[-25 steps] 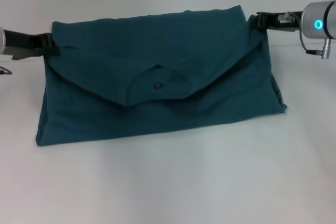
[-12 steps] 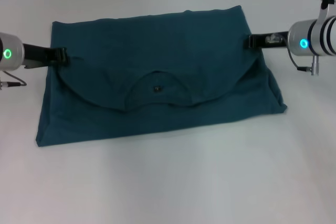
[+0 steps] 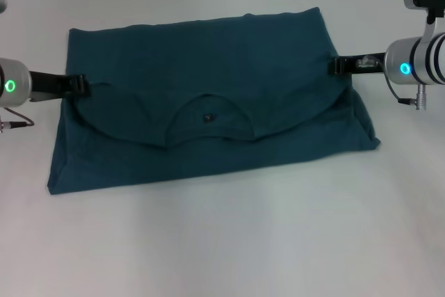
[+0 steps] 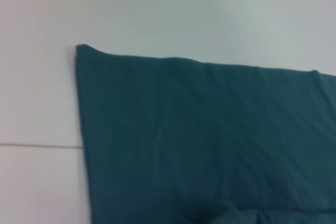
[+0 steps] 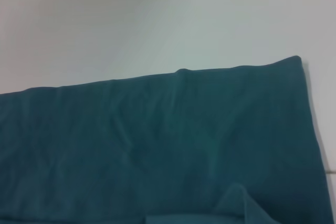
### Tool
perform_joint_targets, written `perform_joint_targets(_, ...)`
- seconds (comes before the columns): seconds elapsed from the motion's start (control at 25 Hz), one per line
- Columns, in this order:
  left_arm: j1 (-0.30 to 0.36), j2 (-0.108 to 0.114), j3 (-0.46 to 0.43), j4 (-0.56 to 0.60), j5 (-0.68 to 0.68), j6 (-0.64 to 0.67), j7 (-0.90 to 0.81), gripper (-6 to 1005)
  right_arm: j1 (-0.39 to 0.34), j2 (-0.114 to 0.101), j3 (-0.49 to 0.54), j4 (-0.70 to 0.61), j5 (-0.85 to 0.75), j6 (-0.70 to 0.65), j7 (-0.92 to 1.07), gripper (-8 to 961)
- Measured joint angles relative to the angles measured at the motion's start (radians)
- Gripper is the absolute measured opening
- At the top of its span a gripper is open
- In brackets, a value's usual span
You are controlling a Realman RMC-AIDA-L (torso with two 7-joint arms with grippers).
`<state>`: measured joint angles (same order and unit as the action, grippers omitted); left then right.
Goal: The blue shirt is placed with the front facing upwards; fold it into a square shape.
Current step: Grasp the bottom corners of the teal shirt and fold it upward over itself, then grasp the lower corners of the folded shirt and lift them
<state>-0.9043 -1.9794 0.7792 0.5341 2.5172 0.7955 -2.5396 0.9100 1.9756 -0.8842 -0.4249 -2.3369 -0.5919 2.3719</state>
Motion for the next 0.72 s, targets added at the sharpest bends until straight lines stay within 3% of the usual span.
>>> perform_joint_targets(0.16,0.031,-0.005,0.0,0.055,-0.001,0.004,-0.004,185,-0.025,-0.007,0.002,-0.009,0.002,-0.011,0.034,40)
perform_joint_targets(0.28,0.061,-0.016,-0.004,0.117,-0.002,0.005,-0.017,196,-0.064,-0.01,0.006,-0.049,0.006,-0.051,0.056,151)
perform_joint_targets(0.48,0.115,-0.03,-0.006,0.221,-0.005,0.014,-0.059,417,-0.146,-0.004,0.08,-0.178,0.017,-0.178,0.078,322)
perform_joint_targets(0.72,0.178,-0.035,-0.016,0.287,-0.076,0.071,-0.072,544,-0.247,-0.014,0.183,-0.313,0.126,-0.384,0.072,505)
